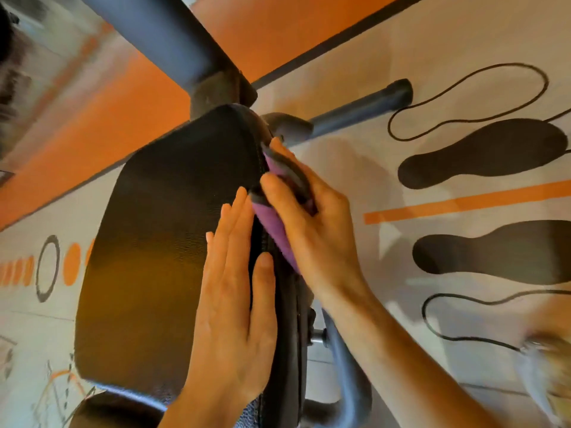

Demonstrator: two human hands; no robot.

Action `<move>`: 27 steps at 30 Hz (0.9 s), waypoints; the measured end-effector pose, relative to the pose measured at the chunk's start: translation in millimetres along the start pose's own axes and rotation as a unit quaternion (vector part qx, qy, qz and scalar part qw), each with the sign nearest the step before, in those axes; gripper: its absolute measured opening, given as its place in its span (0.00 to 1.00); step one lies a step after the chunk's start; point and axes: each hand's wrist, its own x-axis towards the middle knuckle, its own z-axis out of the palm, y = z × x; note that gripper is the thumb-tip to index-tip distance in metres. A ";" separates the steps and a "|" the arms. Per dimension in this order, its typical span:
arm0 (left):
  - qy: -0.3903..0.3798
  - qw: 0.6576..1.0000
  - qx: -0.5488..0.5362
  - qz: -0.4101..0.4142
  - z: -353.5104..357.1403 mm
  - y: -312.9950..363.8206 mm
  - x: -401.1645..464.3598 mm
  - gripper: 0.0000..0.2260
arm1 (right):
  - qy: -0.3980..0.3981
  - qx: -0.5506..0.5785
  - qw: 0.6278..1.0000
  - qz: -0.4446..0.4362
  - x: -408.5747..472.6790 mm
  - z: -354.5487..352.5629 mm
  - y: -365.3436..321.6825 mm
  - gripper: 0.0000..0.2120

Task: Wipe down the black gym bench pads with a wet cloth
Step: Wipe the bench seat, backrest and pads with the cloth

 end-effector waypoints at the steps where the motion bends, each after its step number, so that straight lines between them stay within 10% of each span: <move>1: 0.009 1.000 -0.001 -0.003 0.8 -1.2 -0.4 0.24 | -0.012 -0.023 0.999 -0.028 -11.0 2.7 7.8 0.16; 23: 0.012 1.000 0.003 -0.008 2.2 0.8 0.3 0.24 | -0.036 -0.180 0.983 -0.007 106.0 4.7 4.2 0.13; 27: 0.005 1.000 -0.011 -0.008 1.0 -1.2 0.2 0.24 | -0.014 -0.140 0.989 -0.040 12.8 0.1 11.9 0.14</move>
